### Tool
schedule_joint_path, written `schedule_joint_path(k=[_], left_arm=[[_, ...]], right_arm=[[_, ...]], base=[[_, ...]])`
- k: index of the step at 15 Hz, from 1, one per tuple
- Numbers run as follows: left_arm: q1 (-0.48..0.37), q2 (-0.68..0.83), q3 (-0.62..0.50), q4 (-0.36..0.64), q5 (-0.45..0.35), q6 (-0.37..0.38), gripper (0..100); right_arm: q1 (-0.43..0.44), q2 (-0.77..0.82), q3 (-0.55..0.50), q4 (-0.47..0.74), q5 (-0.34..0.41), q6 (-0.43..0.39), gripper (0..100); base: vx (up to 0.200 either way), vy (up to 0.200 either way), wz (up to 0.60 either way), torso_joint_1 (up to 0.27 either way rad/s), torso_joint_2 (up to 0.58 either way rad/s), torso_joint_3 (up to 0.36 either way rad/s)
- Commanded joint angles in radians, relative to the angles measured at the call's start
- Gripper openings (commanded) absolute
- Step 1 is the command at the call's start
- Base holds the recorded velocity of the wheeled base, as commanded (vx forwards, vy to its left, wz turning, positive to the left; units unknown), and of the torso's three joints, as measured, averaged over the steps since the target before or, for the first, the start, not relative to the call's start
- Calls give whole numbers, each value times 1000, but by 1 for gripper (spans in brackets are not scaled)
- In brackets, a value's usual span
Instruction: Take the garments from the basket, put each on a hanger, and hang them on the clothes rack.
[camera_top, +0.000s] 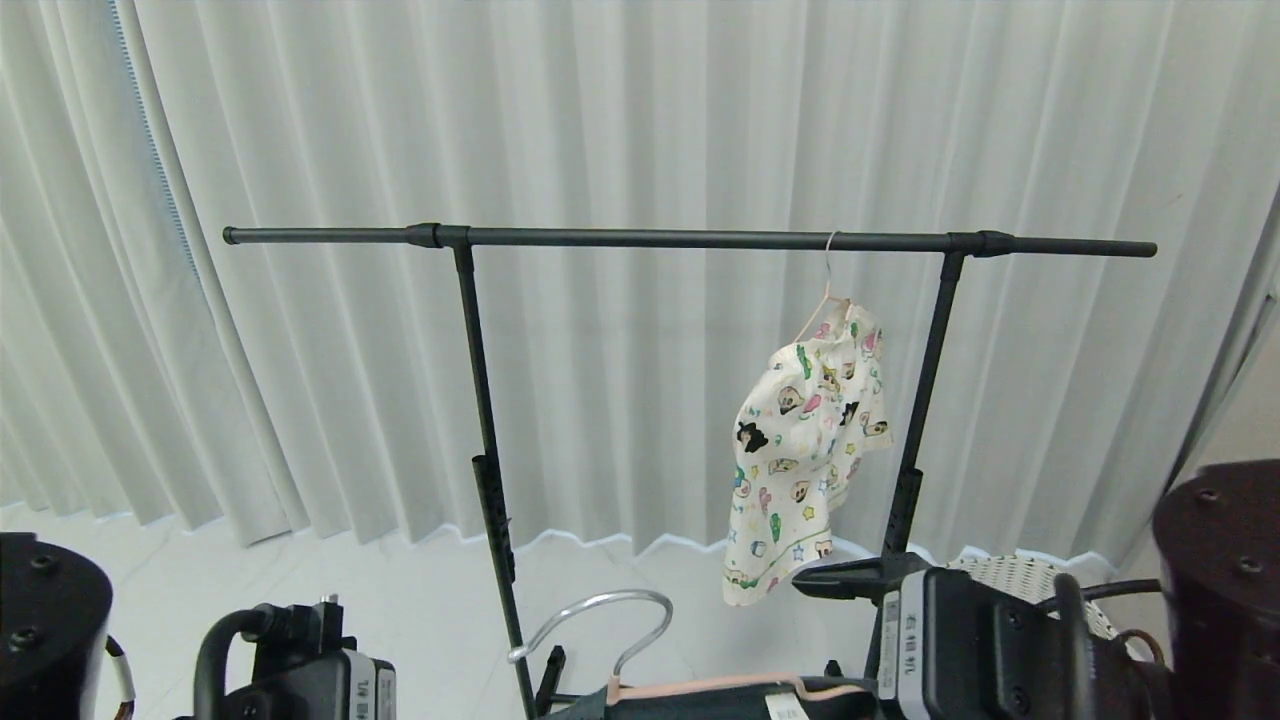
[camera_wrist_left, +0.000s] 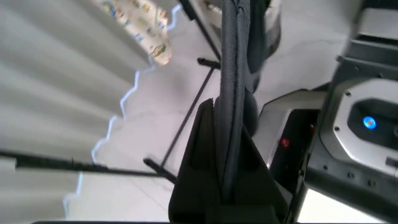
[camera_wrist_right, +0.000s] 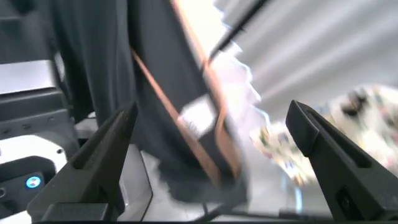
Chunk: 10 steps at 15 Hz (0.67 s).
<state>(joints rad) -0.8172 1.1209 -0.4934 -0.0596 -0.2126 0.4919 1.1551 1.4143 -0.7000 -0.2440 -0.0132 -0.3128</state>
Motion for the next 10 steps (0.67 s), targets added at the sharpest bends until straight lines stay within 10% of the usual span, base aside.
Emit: schedule_joint_path(k=[1, 10], left_arm=[[-2, -7, -2, 0, -13, 25, 0], [-8, -39, -11, 0, -13, 66, 0]], right_arm=[[3, 84, -44, 2, 53, -29, 100], [23, 150, -44, -4, 96, -29, 100]], base=[[0, 0, 0, 0, 0, 0], [0, 0, 0, 0, 0, 0]])
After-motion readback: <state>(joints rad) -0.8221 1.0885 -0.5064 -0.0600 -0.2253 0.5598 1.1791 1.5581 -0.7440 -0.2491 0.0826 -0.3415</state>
